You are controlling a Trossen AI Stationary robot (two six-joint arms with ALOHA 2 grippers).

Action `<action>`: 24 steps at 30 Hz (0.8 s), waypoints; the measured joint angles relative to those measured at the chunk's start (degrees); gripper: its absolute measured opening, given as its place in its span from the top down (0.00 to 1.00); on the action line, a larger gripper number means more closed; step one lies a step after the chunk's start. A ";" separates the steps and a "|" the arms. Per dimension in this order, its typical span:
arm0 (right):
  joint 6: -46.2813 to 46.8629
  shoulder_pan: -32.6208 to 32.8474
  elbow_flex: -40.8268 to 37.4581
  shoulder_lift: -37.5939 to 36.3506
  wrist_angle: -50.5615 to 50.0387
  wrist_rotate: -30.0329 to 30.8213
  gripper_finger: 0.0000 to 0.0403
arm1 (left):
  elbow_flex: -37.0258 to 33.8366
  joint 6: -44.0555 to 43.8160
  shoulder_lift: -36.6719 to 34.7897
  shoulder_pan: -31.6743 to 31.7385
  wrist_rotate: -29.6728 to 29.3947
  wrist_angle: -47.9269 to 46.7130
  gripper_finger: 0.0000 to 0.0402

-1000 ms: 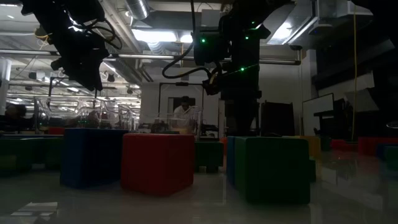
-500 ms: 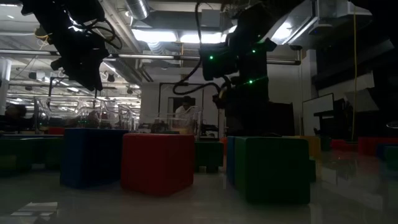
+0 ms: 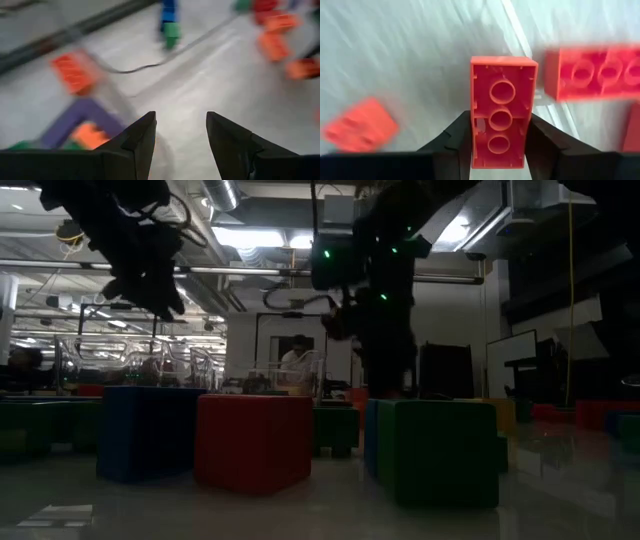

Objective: Sort blocks by size
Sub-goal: Put the large orange game piece into the left transparent bin

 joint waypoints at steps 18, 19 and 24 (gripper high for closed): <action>-17.47 2.59 4.44 0.00 35.42 3.64 0.64 | 0.00 -18.45 0.17 -2.99 18.13 5.23 0.60; -18.21 2.87 4.44 0.00 36.89 4.35 0.64 | 0.00 -18.48 0.17 -3.58 18.05 5.32 0.60; -20.97 3.52 4.44 0.00 41.59 5.16 0.63 | 0.00 -19.69 0.52 -6.69 17.80 8.90 0.60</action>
